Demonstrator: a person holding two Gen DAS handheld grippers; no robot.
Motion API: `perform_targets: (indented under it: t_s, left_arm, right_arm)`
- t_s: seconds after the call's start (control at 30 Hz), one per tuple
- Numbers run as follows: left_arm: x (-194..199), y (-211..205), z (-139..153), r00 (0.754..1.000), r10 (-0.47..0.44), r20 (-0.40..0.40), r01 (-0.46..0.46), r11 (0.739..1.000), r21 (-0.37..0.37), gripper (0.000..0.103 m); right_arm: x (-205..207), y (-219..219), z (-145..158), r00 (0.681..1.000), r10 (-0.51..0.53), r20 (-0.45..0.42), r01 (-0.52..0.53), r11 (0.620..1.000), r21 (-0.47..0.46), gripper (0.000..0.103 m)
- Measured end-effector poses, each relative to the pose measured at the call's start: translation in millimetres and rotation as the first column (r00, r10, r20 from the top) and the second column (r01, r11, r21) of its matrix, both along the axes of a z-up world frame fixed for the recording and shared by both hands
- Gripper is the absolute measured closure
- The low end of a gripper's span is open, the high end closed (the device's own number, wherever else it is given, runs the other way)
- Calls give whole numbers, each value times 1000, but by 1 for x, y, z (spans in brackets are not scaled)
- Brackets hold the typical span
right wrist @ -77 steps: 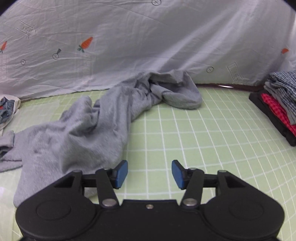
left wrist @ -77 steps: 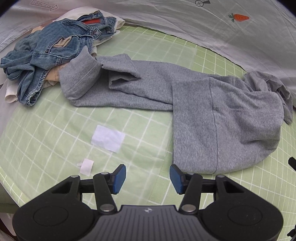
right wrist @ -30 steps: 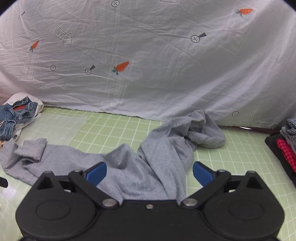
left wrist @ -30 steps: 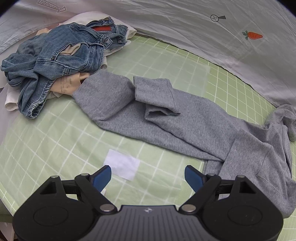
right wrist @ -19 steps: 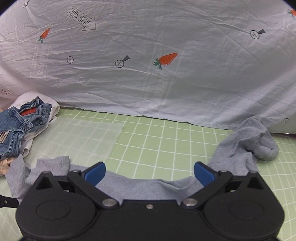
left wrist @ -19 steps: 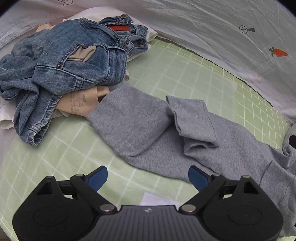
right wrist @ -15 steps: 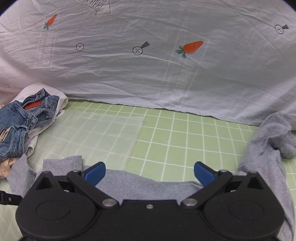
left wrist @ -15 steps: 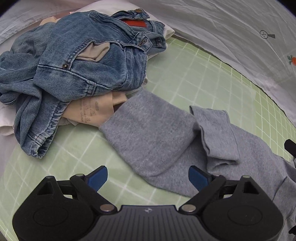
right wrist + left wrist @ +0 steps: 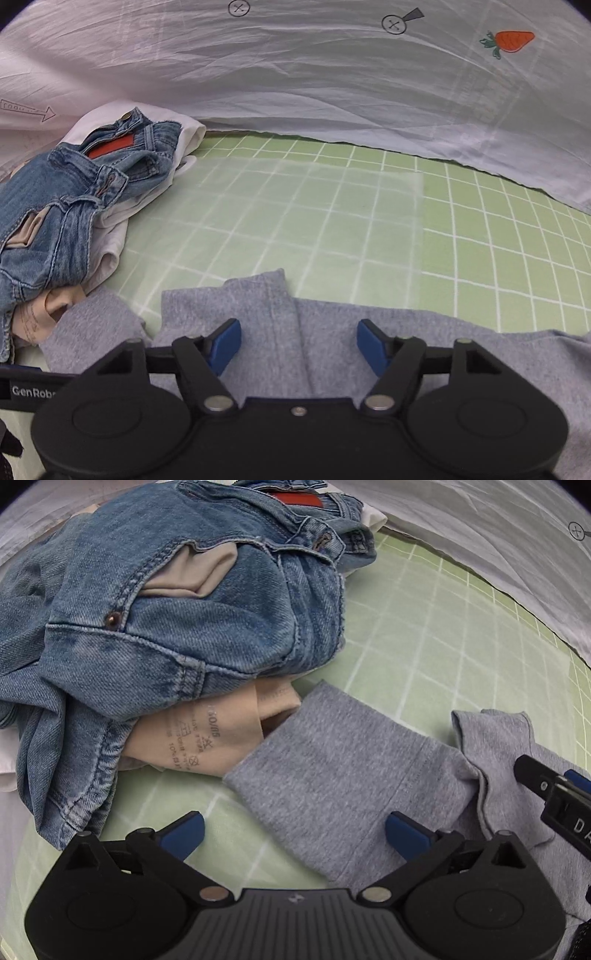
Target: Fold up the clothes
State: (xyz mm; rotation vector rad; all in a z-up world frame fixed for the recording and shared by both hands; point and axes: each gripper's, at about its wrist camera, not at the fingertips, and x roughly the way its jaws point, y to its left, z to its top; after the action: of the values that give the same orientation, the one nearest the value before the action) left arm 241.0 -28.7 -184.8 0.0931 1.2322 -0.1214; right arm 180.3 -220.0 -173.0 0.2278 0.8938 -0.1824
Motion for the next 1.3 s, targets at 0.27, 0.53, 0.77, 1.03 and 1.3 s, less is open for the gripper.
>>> perform_targets:
  t_s: [0.27, 0.53, 0.77, 1.03, 1.3]
  left_arm:
    - [0, -3, 0, 1000, 7, -19, -7, 1000, 5, 0]
    - [-13, -9, 4, 1000, -29, 7, 29, 998, 58, 0]
    - [-28, -24, 18, 999, -25, 41, 20, 994, 106, 0]
    - [-87, -80, 46, 993, -84, 82, 79, 995, 60, 0]
    - [-156, -141, 54, 990, -115, 83, 111, 993, 45, 0]
  right_arm:
    - [-9, -5, 8, 998, 52, 31, -53, 998, 35, 94]
    - [-87, -70, 60, 978, -140, 154, 139, 990, 14, 95]
    - [-210, -168, 103, 889, -396, 228, 432, 892, -133, 95]
    - [-348, -258, 104, 722, -647, 244, 688, 709, -155, 96]
    - [-437, -327, 102, 658, -710, 252, 753, 626, -201, 96]
